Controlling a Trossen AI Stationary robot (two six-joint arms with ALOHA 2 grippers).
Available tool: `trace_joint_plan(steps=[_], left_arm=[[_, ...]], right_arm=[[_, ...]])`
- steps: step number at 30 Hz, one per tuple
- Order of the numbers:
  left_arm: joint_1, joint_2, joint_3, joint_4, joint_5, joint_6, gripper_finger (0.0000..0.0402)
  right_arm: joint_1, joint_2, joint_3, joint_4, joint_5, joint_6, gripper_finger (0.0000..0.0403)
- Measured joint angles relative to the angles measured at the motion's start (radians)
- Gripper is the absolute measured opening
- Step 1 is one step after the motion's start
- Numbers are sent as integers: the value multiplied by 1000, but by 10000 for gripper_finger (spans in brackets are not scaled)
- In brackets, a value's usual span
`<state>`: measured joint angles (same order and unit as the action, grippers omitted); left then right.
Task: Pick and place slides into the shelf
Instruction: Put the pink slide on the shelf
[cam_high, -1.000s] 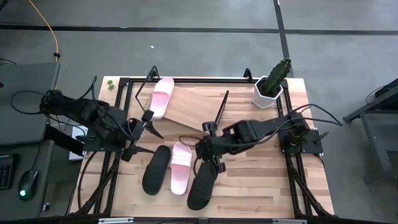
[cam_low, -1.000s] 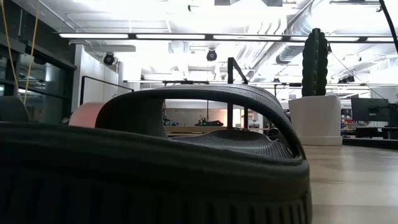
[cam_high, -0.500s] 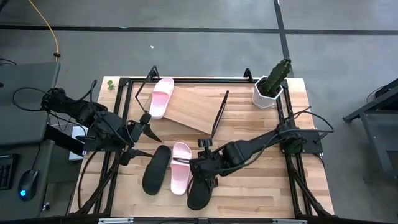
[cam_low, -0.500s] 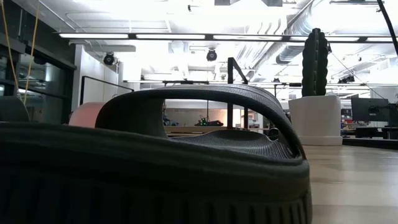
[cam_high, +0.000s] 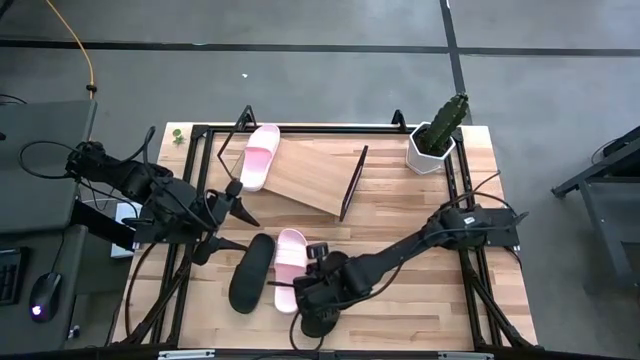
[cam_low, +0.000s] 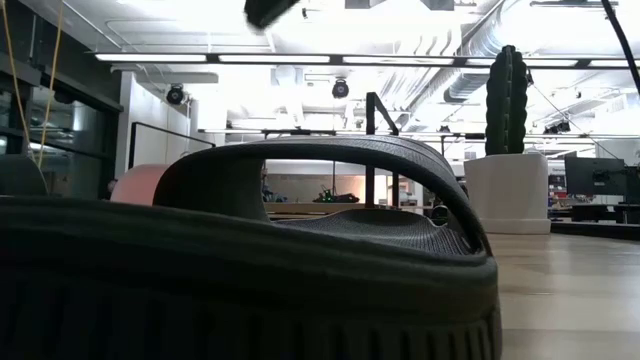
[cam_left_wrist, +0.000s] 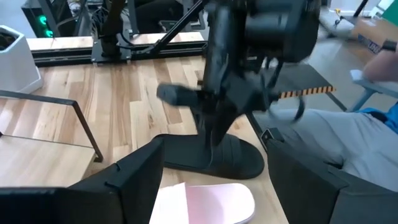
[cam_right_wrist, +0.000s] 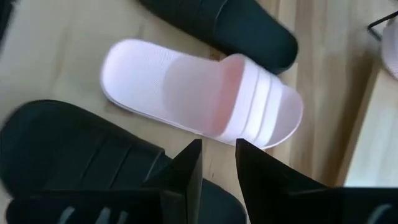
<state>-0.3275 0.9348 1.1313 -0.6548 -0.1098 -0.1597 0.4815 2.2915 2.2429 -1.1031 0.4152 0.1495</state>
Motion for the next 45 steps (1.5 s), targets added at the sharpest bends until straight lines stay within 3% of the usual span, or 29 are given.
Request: trace_joint_plan(steps=[18,37,45], left_arm=[[0,-1,0,-1,-8,-37,264],[0,-1,0,-16,-7,-37,264],[0,-1,0,-27,-7,-37,264]], right_arm=[[-10,78,0,96,135,-35,87],[-40,150,0,117,127,0,88],[-73,150,0,137,40,9,88]])
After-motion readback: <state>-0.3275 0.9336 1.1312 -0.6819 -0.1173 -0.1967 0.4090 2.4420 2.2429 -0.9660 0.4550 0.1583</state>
